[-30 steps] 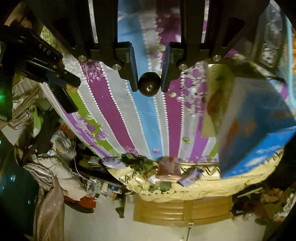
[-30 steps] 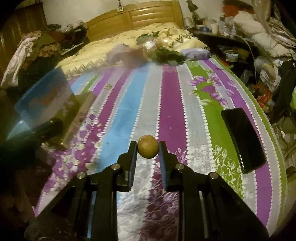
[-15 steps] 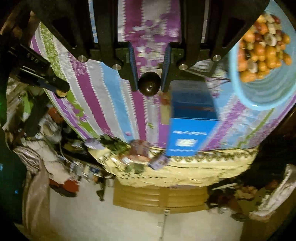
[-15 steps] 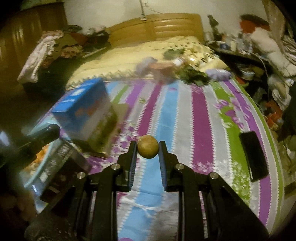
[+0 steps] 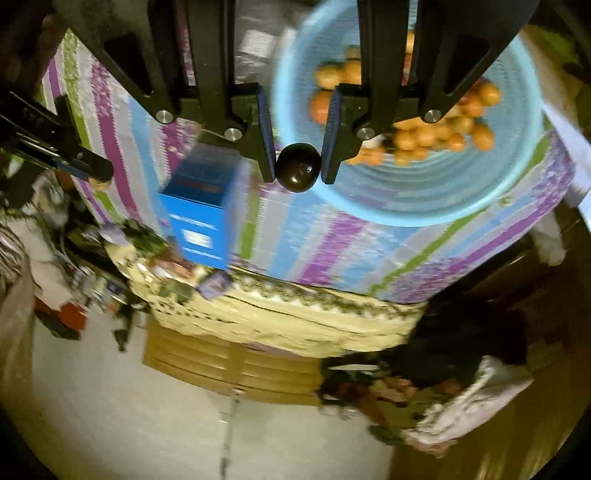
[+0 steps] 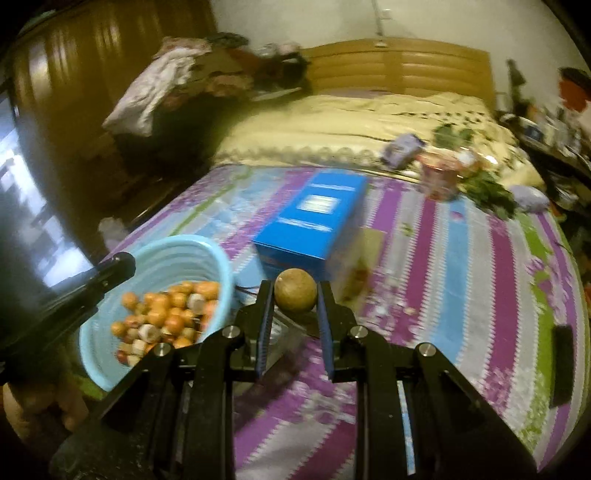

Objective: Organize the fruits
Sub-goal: 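Carry the brownish fruit and dark plum with both tools over the basket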

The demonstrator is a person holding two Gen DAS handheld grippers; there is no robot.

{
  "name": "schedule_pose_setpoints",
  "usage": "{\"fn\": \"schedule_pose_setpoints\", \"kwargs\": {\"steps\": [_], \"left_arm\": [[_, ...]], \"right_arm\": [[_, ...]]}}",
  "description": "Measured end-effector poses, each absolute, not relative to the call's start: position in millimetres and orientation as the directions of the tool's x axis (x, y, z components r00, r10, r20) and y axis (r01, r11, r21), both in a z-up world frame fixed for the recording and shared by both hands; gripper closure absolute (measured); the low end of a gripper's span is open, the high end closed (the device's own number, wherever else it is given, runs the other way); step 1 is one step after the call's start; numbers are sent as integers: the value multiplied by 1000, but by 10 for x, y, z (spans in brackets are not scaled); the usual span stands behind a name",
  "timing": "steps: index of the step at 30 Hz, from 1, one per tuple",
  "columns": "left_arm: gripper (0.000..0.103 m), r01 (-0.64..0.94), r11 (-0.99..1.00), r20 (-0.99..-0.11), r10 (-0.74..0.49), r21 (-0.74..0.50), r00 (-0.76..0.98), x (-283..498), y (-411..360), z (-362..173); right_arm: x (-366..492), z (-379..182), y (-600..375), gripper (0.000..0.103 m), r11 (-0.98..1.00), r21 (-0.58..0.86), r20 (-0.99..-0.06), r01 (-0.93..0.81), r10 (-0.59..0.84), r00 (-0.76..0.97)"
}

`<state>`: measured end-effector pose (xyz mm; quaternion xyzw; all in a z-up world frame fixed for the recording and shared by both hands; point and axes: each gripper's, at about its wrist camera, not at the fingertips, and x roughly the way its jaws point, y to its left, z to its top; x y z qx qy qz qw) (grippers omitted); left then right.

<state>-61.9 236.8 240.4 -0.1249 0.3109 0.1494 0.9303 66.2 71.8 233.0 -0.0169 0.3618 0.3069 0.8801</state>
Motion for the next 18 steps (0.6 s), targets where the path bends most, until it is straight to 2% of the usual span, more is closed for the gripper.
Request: {"fn": "schedule_pose_setpoints", "kwargs": {"steps": [9,18], "left_arm": [[79,-533,839,-657,342,-108,672,-988,3272,2345],[79,-624,778,-705,404,-70,583,-1251,3851,2194]], "right_arm": [[565,2402,1548,79,717,210,-668,-664,602,438],[484,2350,2189,79,654,218,-712,-725,614,341]]}}
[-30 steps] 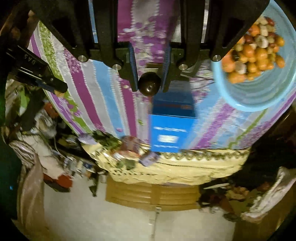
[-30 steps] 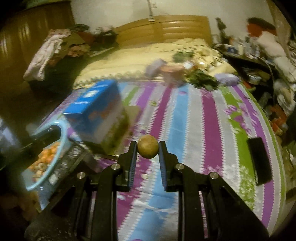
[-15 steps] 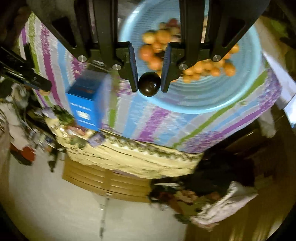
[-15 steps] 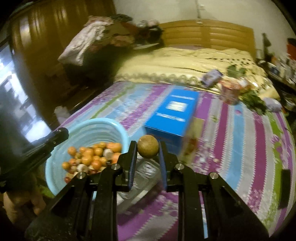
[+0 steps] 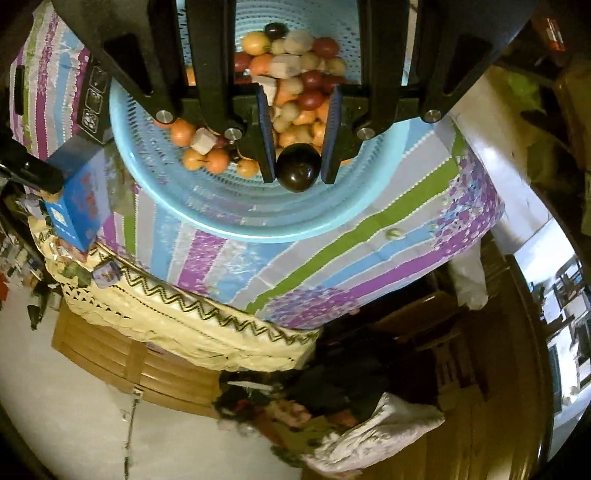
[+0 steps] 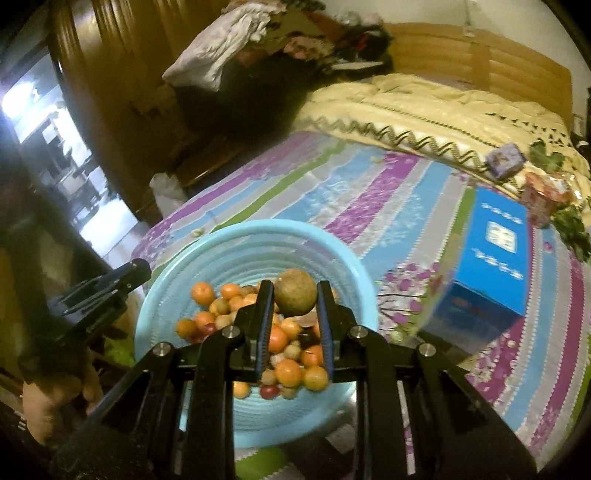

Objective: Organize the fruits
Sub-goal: 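Carry the brownish fruit and dark plum with both tools over the basket, then lower both tools into the basket and open them to release the fruits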

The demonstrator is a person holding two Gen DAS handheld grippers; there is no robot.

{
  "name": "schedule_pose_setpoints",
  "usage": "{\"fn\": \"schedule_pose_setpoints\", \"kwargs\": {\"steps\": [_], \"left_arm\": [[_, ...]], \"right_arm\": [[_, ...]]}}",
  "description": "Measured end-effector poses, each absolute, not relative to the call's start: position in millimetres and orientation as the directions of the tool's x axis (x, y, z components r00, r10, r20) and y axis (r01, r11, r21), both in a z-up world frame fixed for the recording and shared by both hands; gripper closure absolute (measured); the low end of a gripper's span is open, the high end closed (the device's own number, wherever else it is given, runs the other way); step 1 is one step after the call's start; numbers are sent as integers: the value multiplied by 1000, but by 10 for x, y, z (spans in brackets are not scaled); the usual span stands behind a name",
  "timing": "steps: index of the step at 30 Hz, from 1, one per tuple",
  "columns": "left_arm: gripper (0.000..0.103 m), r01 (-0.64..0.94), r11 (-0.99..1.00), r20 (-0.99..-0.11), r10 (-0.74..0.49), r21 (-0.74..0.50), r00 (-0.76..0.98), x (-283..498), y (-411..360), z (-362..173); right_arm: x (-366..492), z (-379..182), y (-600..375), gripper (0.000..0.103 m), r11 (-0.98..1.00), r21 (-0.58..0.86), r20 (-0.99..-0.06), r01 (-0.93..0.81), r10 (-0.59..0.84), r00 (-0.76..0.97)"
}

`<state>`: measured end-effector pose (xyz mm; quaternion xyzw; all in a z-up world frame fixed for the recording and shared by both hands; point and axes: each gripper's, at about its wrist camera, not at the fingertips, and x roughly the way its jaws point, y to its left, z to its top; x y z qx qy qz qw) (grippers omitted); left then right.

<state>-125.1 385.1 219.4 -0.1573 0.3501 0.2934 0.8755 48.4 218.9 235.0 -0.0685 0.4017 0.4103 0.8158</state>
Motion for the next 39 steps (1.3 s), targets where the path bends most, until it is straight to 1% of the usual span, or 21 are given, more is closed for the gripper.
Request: {"fn": "schedule_pose_setpoints", "kwargs": {"steps": [15,29,39], "left_arm": [[79,-638,763,-735,372,-106,567,-1360,4199,2089],[79,-617,778,-739,346,-118,578,-1353,4147,2087],[79,-595,795,-736,330,-121,591,-1449,4015,2156]], "right_arm": [[496,2225,2641,79,637,213,-787,-740,561,257],[490,2194,2669,79,643,198,-802,-739,540,255],[319,2185,2560,79,645,196,-806,-739,535,253]]}}
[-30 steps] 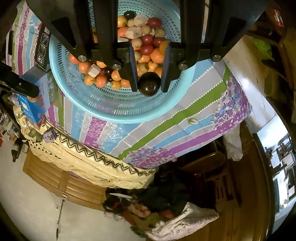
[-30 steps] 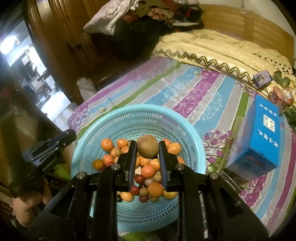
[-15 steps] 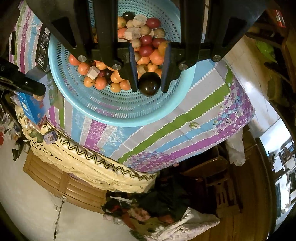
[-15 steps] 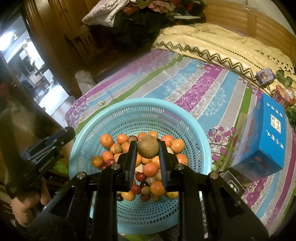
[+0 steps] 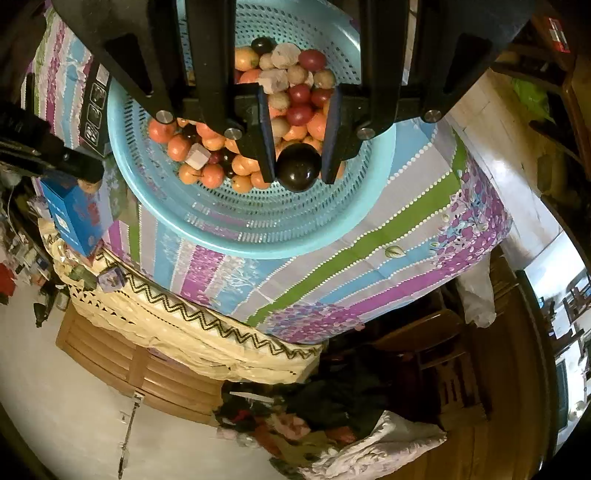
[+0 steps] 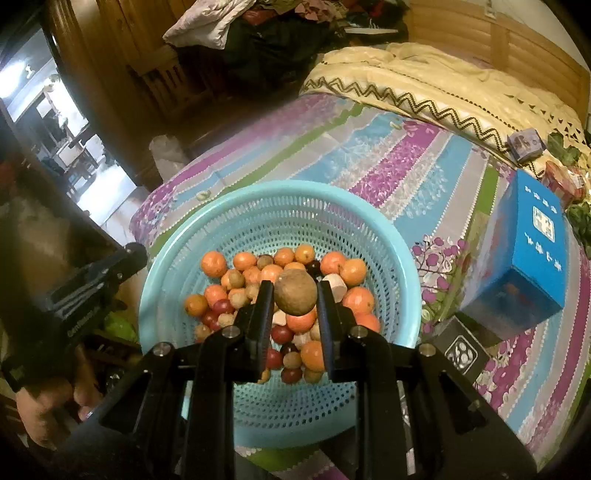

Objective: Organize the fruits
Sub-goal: 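Lower both tools into the basket and open them to release the fruits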

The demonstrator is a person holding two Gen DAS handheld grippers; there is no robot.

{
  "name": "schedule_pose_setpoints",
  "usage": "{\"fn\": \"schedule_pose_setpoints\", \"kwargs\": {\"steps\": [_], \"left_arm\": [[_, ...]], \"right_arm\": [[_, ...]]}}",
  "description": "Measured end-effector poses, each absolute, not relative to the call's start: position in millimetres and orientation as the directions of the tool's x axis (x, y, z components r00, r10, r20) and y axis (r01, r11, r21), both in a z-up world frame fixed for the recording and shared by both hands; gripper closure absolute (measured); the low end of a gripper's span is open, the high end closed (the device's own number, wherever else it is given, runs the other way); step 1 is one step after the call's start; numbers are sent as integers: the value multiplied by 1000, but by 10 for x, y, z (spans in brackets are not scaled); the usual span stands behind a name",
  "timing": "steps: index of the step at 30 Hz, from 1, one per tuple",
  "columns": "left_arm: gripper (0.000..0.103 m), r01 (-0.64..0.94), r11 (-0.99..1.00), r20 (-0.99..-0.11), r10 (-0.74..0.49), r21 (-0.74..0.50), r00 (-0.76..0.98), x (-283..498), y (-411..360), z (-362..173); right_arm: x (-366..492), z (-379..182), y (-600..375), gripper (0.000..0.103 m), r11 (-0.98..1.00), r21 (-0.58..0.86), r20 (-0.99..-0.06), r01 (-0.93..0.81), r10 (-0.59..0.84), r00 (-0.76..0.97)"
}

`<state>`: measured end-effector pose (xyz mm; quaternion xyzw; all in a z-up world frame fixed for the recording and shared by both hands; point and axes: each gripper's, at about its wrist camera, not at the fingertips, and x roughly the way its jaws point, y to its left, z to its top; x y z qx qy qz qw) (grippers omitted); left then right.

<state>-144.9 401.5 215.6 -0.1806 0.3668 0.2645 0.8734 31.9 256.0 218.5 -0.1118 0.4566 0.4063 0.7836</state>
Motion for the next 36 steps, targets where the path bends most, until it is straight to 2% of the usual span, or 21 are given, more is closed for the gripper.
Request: {"fn": "schedule_pose_setpoints", "kwargs": {"steps": [36], "left_arm": [[79,-555,820,-733,290,-142,616,-1523,3772,2206]], "right_arm": [[173,2154,2460,79,638,206,-801,-742,546,247]]}}
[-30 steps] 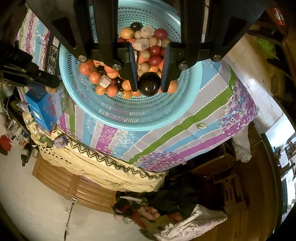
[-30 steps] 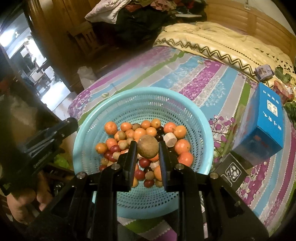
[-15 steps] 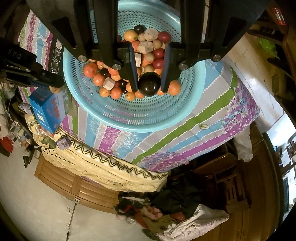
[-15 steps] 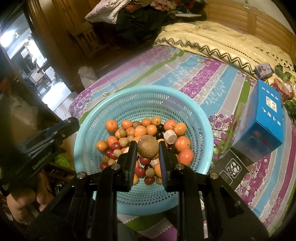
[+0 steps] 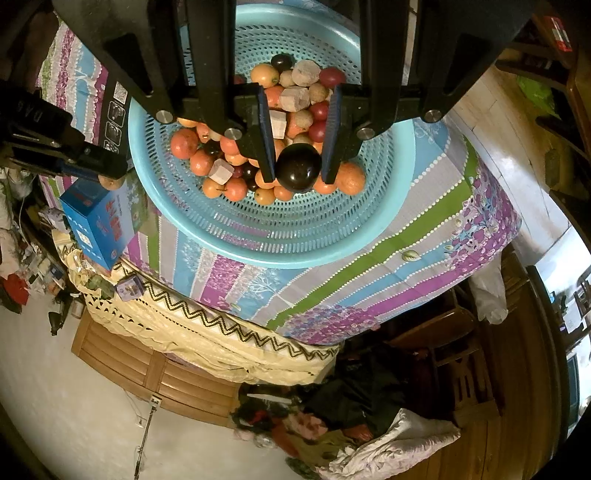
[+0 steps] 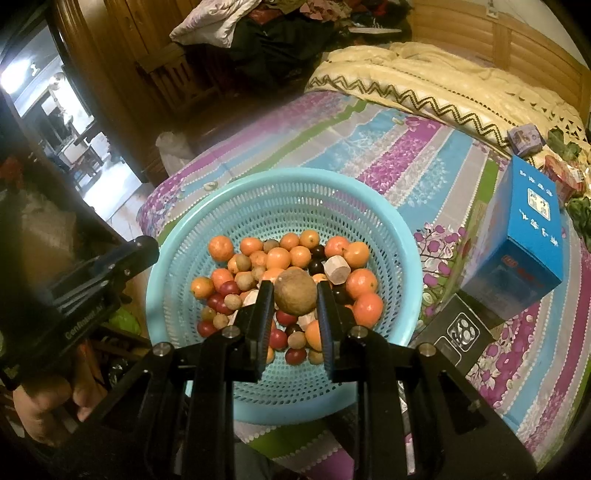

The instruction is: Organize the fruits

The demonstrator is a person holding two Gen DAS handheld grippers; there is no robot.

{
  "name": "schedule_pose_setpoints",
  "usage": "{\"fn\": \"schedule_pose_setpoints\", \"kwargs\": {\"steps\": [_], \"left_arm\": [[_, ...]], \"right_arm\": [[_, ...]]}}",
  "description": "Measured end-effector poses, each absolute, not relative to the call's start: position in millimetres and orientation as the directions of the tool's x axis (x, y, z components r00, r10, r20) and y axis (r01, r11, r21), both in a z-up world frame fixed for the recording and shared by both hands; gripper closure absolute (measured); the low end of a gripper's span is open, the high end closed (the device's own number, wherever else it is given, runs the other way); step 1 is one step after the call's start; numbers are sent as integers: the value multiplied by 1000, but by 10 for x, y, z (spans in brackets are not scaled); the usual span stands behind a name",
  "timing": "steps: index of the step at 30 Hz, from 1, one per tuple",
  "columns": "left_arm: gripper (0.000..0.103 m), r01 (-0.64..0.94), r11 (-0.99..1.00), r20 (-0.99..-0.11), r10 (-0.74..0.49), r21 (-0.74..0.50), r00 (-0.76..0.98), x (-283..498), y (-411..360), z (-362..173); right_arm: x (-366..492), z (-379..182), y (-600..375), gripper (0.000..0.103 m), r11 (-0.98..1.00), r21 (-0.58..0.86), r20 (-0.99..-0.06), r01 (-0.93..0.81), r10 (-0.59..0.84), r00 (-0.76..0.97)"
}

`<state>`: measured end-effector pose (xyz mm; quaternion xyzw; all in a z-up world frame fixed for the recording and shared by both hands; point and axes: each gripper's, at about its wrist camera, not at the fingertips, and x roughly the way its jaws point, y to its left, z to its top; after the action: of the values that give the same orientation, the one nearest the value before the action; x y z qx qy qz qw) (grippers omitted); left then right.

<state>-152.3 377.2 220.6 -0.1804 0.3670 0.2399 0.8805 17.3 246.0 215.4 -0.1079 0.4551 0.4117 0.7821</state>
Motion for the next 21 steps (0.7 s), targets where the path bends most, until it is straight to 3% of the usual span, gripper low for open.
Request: {"fn": "schedule_pose_setpoints", "kwargs": {"steps": [10,11,12,14,15,16,18,21], "left_arm": [[78,-554,820,-746,277,-145,605,-1533,3774,2150],[72,-550,822,-750,269,-148,605,-1534,3768,2140],[57,-549,823,-750,268,-149,605,-1531,3762,2132],[44,-545,825,-745,269,-149,611,-1541,3743,2143],[42,-544,827,-741,274,-144,613,-1545,3728,2161],[40,-543,827,-740,275,-143,613,-1545,3719,2168],[35,-544,826,-736,277,-145,618,-1548,3708,2188],[34,-546,826,-733,284,-141,619,-1540,3690,2209]], "right_arm": [[170,2147,2464,79,630,207,-800,-748,550,242],[167,2145,2464,79,629,206,-800,-749,549,241],[166,2145,2461,77,630,205,-800,-749,549,243],[159,2157,2445,62,631,208,-795,-747,554,246],[152,2169,2434,48,632,209,-792,-746,557,250],[144,2189,2416,43,634,206,-785,-746,562,261],[132,2218,2398,43,635,205,-779,-745,567,269],[137,2245,2373,40,639,206,-773,-741,571,277]]}}
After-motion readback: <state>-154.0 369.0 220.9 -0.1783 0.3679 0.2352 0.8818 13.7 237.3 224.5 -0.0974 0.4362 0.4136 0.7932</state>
